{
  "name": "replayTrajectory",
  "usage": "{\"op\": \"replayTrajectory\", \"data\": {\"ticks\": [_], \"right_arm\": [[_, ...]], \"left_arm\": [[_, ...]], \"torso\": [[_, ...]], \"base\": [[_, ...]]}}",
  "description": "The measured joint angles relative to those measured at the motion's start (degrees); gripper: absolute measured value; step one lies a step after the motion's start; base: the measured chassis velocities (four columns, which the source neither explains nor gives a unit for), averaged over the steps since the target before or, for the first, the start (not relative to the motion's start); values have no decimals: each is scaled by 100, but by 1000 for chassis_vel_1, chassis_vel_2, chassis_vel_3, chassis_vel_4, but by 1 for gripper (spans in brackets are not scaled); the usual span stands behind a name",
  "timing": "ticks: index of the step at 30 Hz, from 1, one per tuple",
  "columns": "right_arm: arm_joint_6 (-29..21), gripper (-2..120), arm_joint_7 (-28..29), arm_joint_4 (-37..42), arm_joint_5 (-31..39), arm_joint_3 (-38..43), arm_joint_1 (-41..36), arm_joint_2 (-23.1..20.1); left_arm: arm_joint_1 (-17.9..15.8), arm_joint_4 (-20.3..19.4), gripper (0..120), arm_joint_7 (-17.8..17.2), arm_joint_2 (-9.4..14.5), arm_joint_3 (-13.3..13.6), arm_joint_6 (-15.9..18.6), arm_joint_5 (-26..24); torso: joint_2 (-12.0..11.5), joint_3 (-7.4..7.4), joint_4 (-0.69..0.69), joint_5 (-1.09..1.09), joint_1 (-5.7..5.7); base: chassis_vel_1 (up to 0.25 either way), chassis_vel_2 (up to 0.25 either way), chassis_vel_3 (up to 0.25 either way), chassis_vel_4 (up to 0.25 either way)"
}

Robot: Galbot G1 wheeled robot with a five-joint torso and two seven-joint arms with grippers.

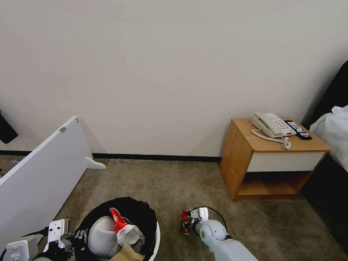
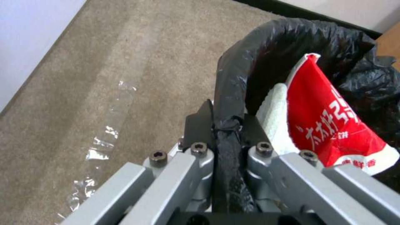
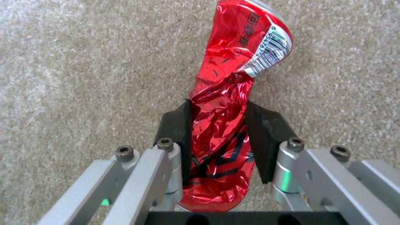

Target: Pick up the trash bin, then pick up the garbage from the floor and place it into the trash bin.

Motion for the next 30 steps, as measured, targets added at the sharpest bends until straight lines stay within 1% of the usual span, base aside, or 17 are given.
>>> {"op": "replayTrajectory", "data": {"ticks": [6, 10, 11, 13, 14, 16, 17, 18, 19, 20, 21, 23, 25, 26, 28, 29, 30], "right_arm": [[0, 28, 1, 54, -7, 29, -12, -52], [41, 28, -6, 235, -27, 134, -83, -129], [119, 28, -45, 360, -49, 175, -128, -185], [472, 28, -184, 754, -132, 267, -276, -382], [472, 28, -184, 754, -132, 267, -276, -382], [786, 28, -287, 1205, -156, 430, -430, -594], [786, 28, -287, 1205, -156, 430, -430, -594], [1003, 28, -408, 1583, -192, 658, -521, -721], [1003, 28, -408, 1583, -192, 658, -521, -721], [1211, 28, -532, 1774, -287, 813, -554, -783], [1396, 28, -640, 1949, -335, 924, -561, -838], [1471, 28, -688, 2025, -339, 960, -561, -863], [1846, 28, -964, 2554, -160, 1055, -549, -1074], [1846, 28, -964, 2554, -160, 1055, -549, -1074], [2047, 28, -1141, 3009, 126, 1043, -501, -1255], [2047, 28, -1141, 3009, 126, 1043, -501, -1255], [2154, 28, -1213, 3269, 255, 999, -458, -1331]], "left_arm": [[-5, 0, 4, 0, 6, -6, 0, 2], [-6, 0, 4, 0, 8, -5, 0, 0], [-6, 0, 4, 0, 10, -2, 0, -3], [-8, 0, 4, 0, 22, 8, 0, -9], [-8, 0, 4, 0, 22, 8, 0, -9], [-31, 0, 4, 0, 43, 27, 0, -21], [-31, 0, 4, 0, 43, 27, 0, -21], [-43, 0, 4, 0, 58, 47, 0, -34], [-43, 0, 4, 0, 58, 47, 0, -34], [-39, 0, 4, -1, 65, 62, 0, -37], [-30, 0, 4, -2, 66, 76, 0, -37], [-27, 0, 4, -2, 66, 80, 0, -37], [-5, 0, 4, -5, 66, 89, 0, -52], [-5, 0, 4, -5, 66, 89, 0, -52], [12, 0, 4, -8, 80, 81, 0, -81], [12, 0, 4, -8, 80, 81, 0, -81], [31, 0, 4, -9, 102, 71, 0, -96]], "torso": [[0, 0, 0, 0, 0], [0, 1, 0, 0, 0], [0, 0, 0, 0, 0], [0, 1, 0, 0, 0], [0, 1, 0, 0, 0], [0, 0, -1, 0, 0], [0, 0, -1, 0, 0], [0, 0, -2, -1, 0], [0, 0, -2, -1, 0], [0, 0, -2, 2, 0], [0, 0, -1, 0, 0], [0, 0, -1, -1, 0], [0, 1, 0, 1, 0], [0, 1, 0, 1, 0], [0, 0, 0, -2, 0], [0, 0, 0, -2, 0], [0, 1, -2, 0, 0]], "base": [[0, 0, 0, 0], [0, 0, 0, 0], [0, 0, 0, 0], [0, 0, 0, 0], [0, 0, 0, 0], [0, 0, 0, 0], [0, 0, 0, 0], [0, 0, 0, 0], [0, 0, 0, 0], [0, 0, 0, 0], [0, 0, 0, 0], [0, 0, 0, 0], [0, 0, 0, 0], [0, 0, 0, 0], [0, 0, 0, 0], [0, 0, 0, 0], [0, 0, 0, 0]]}}
